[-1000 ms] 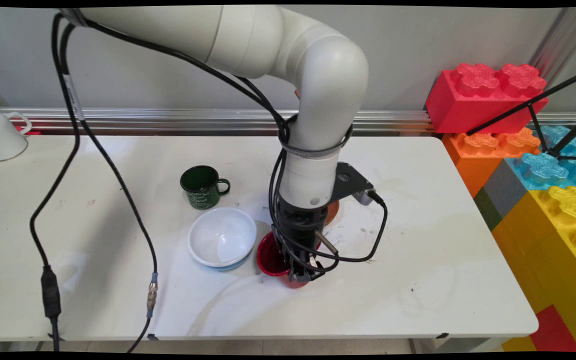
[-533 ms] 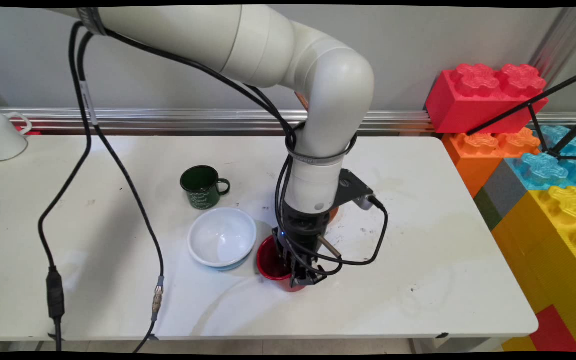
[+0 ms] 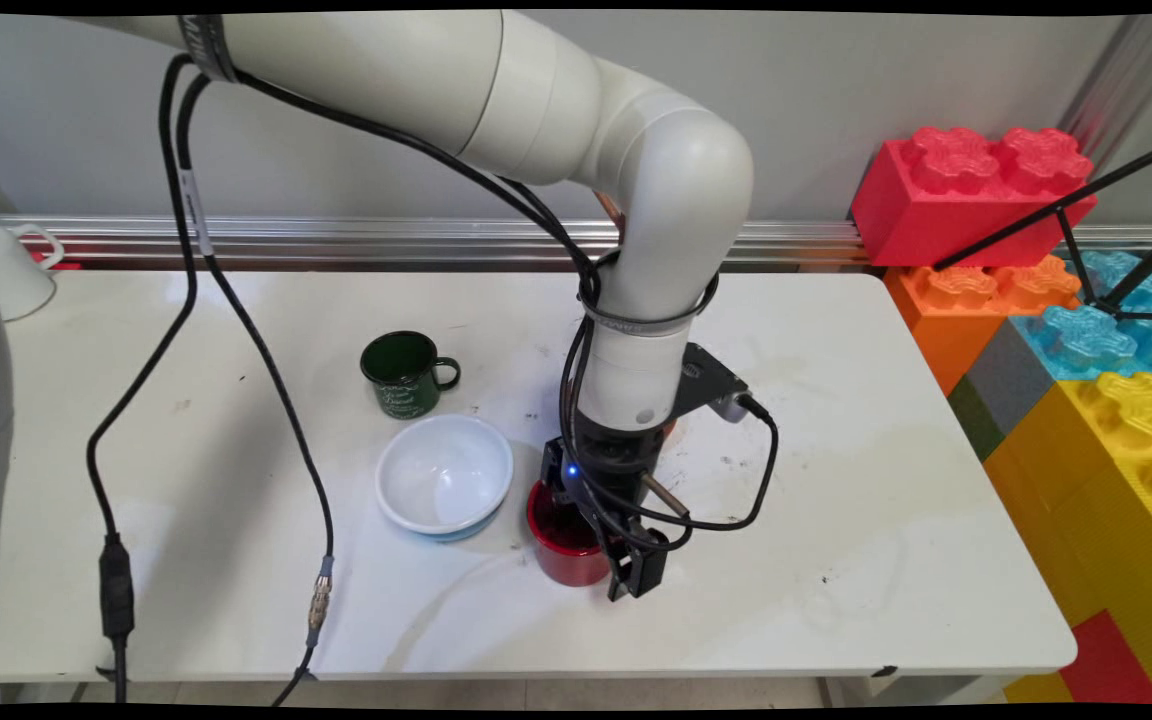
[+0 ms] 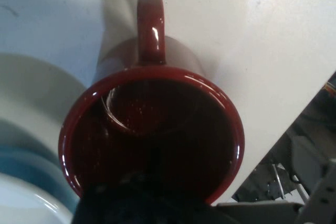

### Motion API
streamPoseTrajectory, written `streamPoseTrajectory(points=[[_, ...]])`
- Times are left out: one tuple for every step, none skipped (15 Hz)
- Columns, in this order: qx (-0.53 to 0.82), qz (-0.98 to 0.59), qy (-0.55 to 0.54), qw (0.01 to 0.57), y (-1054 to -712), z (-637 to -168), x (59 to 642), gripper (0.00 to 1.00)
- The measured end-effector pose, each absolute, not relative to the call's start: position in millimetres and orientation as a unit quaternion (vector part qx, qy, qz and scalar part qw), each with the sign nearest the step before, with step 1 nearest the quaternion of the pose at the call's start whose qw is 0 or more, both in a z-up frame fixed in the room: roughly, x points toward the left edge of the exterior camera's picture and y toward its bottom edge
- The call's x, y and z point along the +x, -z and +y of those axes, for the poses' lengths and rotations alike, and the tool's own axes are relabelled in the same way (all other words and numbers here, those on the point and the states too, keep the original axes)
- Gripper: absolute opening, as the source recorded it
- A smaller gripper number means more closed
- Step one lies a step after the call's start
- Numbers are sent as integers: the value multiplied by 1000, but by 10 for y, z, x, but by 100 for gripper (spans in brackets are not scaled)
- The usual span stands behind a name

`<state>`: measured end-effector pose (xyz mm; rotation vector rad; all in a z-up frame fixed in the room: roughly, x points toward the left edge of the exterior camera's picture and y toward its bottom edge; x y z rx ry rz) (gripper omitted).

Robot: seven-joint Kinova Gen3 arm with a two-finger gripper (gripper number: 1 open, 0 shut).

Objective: Place the picked object on the table

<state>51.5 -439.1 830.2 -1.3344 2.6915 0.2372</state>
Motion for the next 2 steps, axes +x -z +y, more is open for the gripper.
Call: streamPoseTrajectory(points=[[-443, 891, -78, 62, -8302, -4400, 514, 100], [-445, 890, -78, 60, -8305, -4410, 510, 100]])
